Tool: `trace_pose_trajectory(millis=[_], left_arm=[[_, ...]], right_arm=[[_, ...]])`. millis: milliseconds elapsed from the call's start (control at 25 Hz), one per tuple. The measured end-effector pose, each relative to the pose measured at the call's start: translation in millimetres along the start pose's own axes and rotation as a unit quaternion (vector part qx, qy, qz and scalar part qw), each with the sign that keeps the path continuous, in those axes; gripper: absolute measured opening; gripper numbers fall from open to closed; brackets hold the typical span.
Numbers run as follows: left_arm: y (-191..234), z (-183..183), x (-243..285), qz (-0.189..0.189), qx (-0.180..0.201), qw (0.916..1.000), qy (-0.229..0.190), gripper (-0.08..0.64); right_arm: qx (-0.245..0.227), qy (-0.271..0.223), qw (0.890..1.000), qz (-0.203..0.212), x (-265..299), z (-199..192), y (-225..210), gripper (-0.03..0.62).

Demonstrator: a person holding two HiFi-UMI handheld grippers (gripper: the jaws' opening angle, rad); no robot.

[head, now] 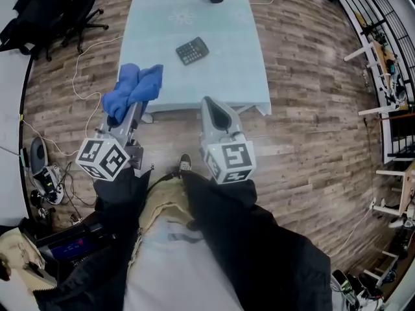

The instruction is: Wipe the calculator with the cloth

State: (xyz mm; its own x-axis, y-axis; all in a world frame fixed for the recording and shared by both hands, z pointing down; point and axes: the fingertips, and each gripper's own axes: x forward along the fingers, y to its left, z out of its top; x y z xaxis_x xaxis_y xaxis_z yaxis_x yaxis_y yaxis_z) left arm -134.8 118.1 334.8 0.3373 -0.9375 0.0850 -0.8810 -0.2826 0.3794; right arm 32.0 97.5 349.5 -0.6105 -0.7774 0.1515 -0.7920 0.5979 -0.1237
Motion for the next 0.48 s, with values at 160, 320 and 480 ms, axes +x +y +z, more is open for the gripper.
trace_pose_trajectory(millis=[160,320,480], left_arm=[[2,-5,24,0.005,-0.005,1.0,0.007,0.078],[-3,-8,42,0.002,-0.006,0.9999,0.012,0.078],[15,-11,50,0.015,-0.013,0.9997,0.017,0.078]], right_arm=[[0.007,0.003,1.0,0.002,7,-4,-16,-0.003],[0.015,0.017,1.0,0.0,18,-8,-34,-0.003],[0.015,0.022,1.0,0.005,39,-11,-36,-0.003]])
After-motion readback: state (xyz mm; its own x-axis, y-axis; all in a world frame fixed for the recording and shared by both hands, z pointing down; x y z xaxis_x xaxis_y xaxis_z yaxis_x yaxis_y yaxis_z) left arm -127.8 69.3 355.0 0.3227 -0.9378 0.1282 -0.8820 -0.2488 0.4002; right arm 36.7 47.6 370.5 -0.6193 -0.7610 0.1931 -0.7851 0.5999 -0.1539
